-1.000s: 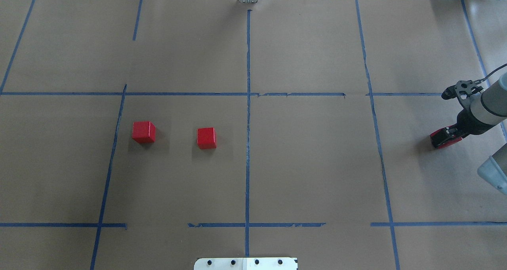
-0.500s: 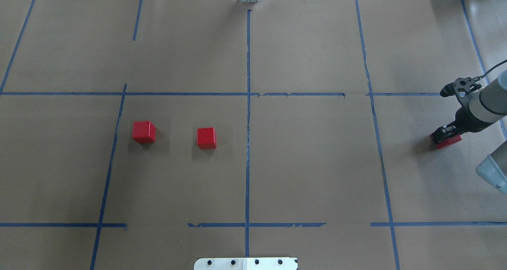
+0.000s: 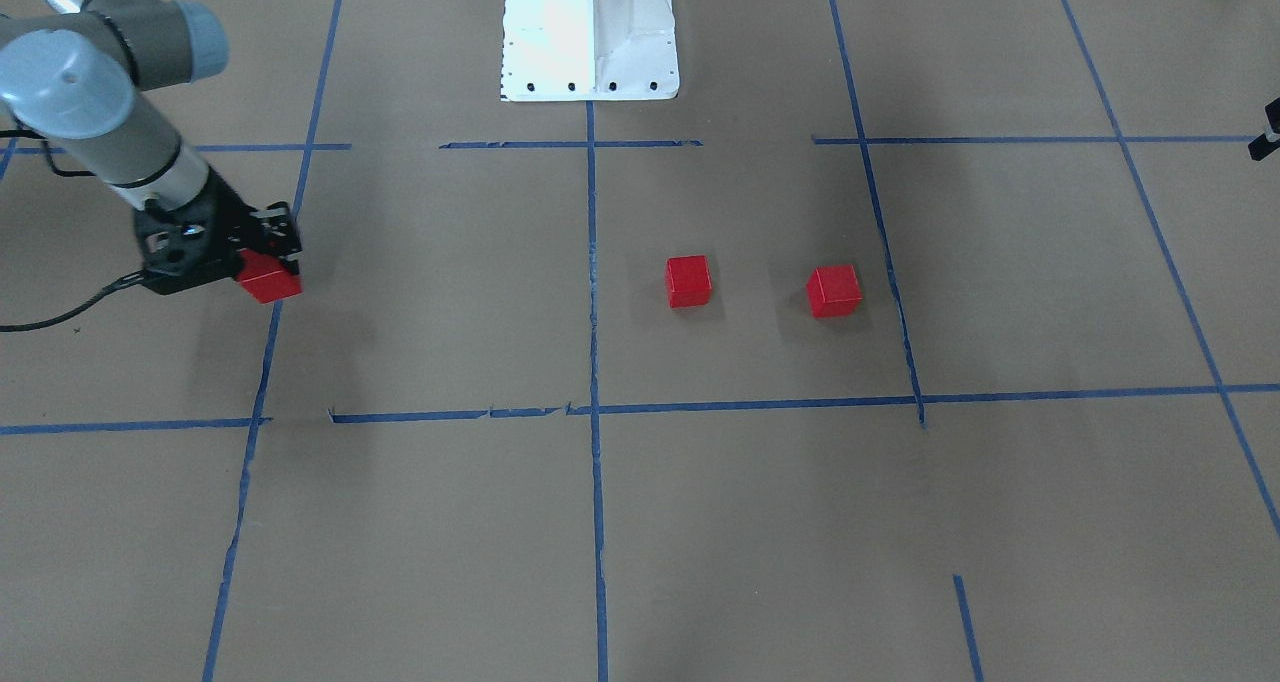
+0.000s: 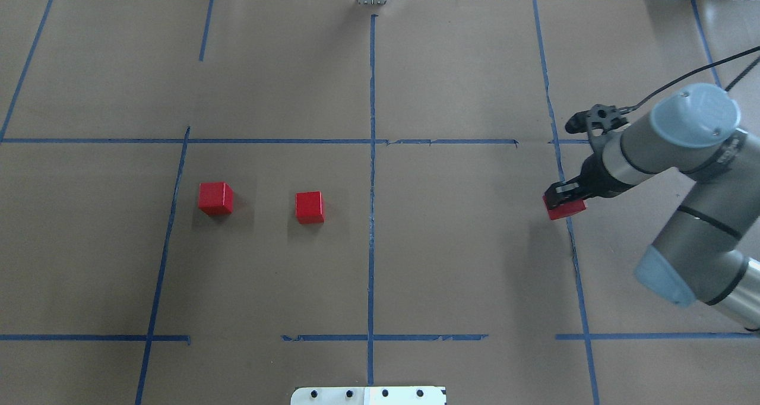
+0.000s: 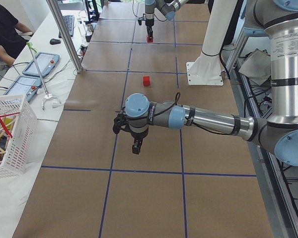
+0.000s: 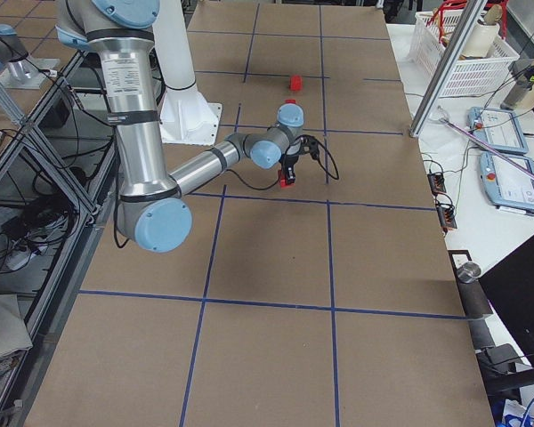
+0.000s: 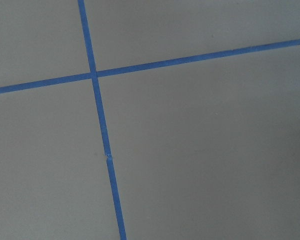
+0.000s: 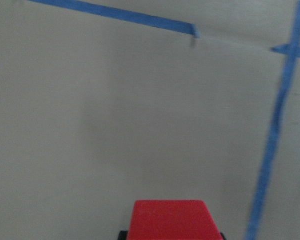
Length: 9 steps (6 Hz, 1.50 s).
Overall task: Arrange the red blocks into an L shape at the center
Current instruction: 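Carry the red cube with the right gripper to the table center and lower it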
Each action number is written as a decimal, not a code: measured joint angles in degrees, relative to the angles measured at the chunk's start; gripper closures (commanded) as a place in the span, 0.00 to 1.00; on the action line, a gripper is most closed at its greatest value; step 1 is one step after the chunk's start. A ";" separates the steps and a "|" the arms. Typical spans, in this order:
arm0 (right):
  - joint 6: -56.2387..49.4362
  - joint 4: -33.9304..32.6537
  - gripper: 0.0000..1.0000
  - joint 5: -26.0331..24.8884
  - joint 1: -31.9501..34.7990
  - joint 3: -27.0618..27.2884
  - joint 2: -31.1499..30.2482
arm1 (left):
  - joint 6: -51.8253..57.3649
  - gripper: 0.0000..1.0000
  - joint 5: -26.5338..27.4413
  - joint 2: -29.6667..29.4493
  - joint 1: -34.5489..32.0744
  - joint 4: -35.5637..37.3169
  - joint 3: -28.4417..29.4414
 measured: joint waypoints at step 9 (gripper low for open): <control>28.07 -10.75 0.96 -14.33 -17.84 -17.86 31.32 | 0.17 0.00 0.06 0.18 -0.03 -0.04 0.34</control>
